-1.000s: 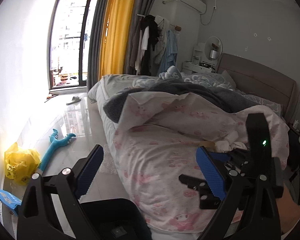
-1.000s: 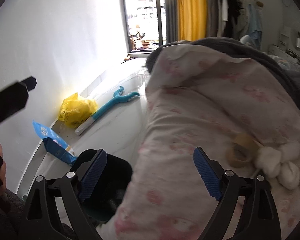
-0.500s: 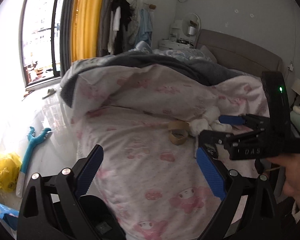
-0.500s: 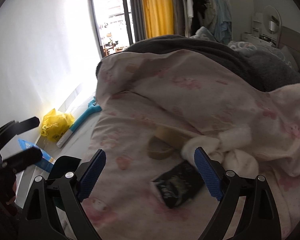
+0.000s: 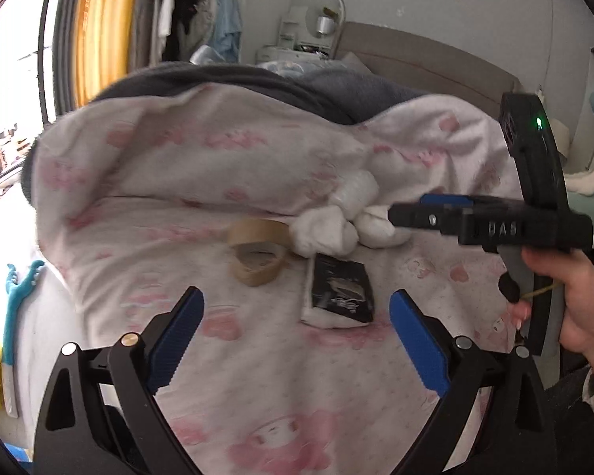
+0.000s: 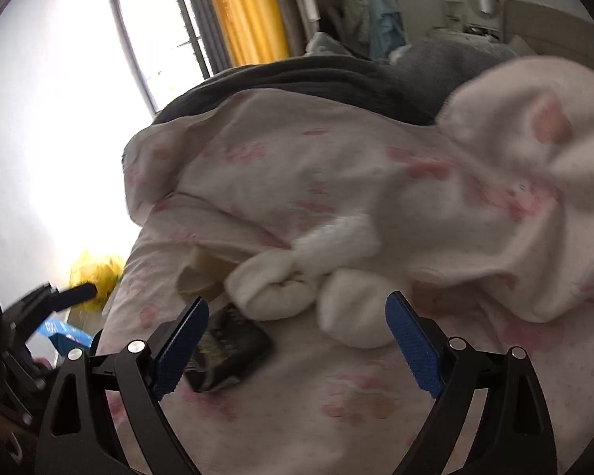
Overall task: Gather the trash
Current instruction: 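Grasp the black Force wrapper with the left tool while the right tool grasps a white sock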
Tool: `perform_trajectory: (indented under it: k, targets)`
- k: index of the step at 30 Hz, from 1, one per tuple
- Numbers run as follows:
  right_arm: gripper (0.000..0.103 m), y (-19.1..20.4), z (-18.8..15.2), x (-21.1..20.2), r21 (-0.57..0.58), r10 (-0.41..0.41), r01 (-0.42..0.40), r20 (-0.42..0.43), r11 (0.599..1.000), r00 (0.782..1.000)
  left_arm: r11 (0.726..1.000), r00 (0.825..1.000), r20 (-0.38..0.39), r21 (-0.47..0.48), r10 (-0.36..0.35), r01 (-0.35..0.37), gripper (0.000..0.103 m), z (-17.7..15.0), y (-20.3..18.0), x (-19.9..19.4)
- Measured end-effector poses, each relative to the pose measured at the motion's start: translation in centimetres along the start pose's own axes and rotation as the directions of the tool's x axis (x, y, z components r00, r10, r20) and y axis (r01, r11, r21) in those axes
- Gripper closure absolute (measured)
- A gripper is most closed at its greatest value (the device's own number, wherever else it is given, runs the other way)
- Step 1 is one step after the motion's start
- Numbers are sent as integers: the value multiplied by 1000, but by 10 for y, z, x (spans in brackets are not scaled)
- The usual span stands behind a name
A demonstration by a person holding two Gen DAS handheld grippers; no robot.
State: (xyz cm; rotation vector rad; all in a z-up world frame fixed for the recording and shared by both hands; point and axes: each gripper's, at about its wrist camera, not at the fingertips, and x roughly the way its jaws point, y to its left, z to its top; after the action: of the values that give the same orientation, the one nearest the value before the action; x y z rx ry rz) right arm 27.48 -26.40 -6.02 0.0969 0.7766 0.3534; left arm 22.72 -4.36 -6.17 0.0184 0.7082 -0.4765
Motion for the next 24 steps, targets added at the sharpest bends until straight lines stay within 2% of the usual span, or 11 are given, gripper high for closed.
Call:
perform_trajectory:
  k: [8,12,14,17,20,22,24]
  targets:
    - [11,-27,-4,17,34,-20,22,-56,999,998,999,998,-64,43,-29,32,7,-2,-17,41]
    - [11,-30,-6,27,-7,-75,75,-81,997,994,999,996,-83,41,-24,27,7,-3,-20,54]
    - [12,-35,-6,33,8,-58,59,-88,998,994,999,996,-85,39,-26,30,7,-3,-23,58]
    - [27,-40,-4,38,5,-68,69,-94,998,993,998,995,-98,45,-27,32,7,-3,-29,66]
    - [33,-43,-6,48,4,-53,54,-123,999,991,998,993,-118,67,-3,11,7,-5,-34,72]
    - [42,-44,-8,52,4,-33,34,-141,999,989,998,992,-124,68,-5,13,7,-5,-35,75]
    - [46,-45,-9,48,-5,-24,23,-139,1000,990,998,992,-130,63,-7,15,7,-5,-36,78]
